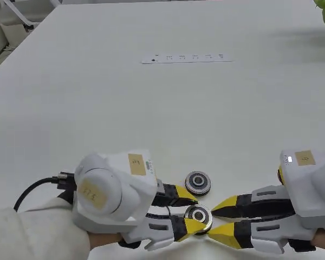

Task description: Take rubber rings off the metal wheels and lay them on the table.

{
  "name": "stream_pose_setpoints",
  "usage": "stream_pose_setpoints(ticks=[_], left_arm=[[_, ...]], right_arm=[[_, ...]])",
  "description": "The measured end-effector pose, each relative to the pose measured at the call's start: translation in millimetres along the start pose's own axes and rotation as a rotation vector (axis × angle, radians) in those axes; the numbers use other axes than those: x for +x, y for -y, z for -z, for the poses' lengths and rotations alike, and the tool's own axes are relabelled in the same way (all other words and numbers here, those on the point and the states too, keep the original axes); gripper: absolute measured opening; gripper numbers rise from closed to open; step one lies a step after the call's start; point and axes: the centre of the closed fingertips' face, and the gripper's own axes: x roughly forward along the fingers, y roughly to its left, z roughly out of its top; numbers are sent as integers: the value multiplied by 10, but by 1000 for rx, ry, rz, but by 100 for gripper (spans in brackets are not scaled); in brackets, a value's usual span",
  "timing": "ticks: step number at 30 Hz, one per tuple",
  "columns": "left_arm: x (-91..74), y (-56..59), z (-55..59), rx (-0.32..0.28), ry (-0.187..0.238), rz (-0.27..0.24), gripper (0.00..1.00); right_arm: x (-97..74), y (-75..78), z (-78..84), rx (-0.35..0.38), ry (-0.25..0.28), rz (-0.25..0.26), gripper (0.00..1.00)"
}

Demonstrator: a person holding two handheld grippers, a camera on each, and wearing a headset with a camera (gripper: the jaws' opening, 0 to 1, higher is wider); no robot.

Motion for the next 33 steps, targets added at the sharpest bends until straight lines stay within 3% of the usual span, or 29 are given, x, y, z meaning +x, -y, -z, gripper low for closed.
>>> stream_pose_setpoints(ticks=[7,16,24,33], left_arm=[[6,-37,40,-11,5,-21,20],[18,2,29,34,10,-14,17],[14,41,48,30,10,2,15],[33,9,44,25,18,-1,14]], right_arm=[[2,6,-9,-24,4,6,18],[8,-1,6,-55,0,6,15],[10,-7,5,-70,3,4,15],[9,-1,0,-81,7,6,14]])
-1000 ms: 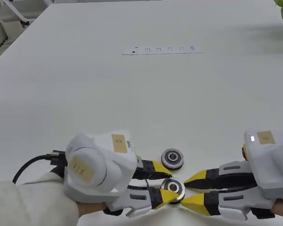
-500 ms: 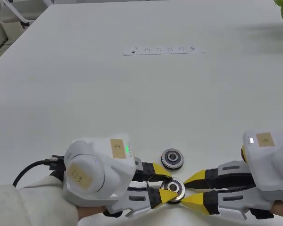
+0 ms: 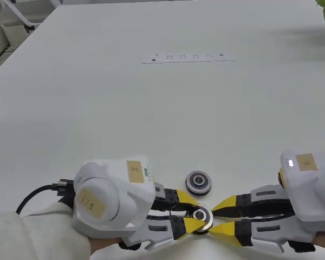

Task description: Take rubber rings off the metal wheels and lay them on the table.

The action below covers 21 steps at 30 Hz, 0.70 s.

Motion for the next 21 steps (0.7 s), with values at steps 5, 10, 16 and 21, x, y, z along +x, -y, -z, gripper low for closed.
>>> stream_pose_setpoints(ticks=[5,10,16,21], left_arm=[[-1,-8,-3,-1,2,-1,14],[1,-11,-5,-1,3,-3,14],[0,-12,-8,0,5,-4,14],[-2,-9,-11,1,6,-4,14]], right_arm=[[-19,40,9,-20,-5,15,2],[-20,47,19,-16,-12,16,2],[-19,61,16,1,-8,21,1],[-26,59,15,15,-11,17,1]])
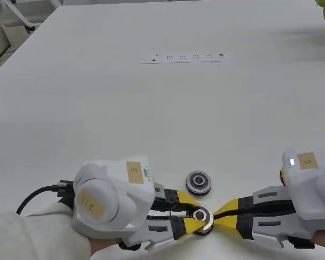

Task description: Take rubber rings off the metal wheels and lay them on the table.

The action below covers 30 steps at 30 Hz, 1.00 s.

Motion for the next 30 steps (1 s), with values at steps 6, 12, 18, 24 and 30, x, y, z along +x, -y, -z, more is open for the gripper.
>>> stream_pose_setpoints(ticks=[6,12,18,24,30], left_arm=[[-4,8,-2,2,3,-1,14],[-9,15,1,8,7,-3,14],[-11,27,-4,10,11,-3,14],[-15,32,-6,18,9,-5,14],[-15,30,-11,19,9,-6,14]], right_arm=[[-5,6,7,46,0,4,0],[-11,4,14,77,4,7,0],[-19,0,16,106,8,8,0],[-49,39,5,186,31,11,0],[-66,57,-16,249,58,6,0]])
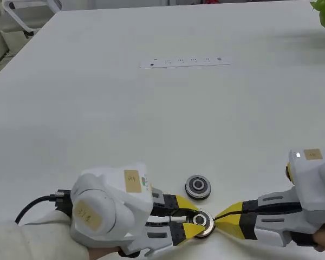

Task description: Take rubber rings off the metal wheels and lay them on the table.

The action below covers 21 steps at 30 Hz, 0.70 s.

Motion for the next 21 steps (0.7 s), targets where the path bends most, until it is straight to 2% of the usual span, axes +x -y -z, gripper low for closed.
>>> stream_pose_setpoints(ticks=[15,21], left_arm=[[5,-13,-7,-5,10,-1,14],[8,-14,-7,2,8,-4,14]], right_arm=[[-23,-29,-74,152,63,-39,0],[-27,-32,-92,176,78,-50,0]])
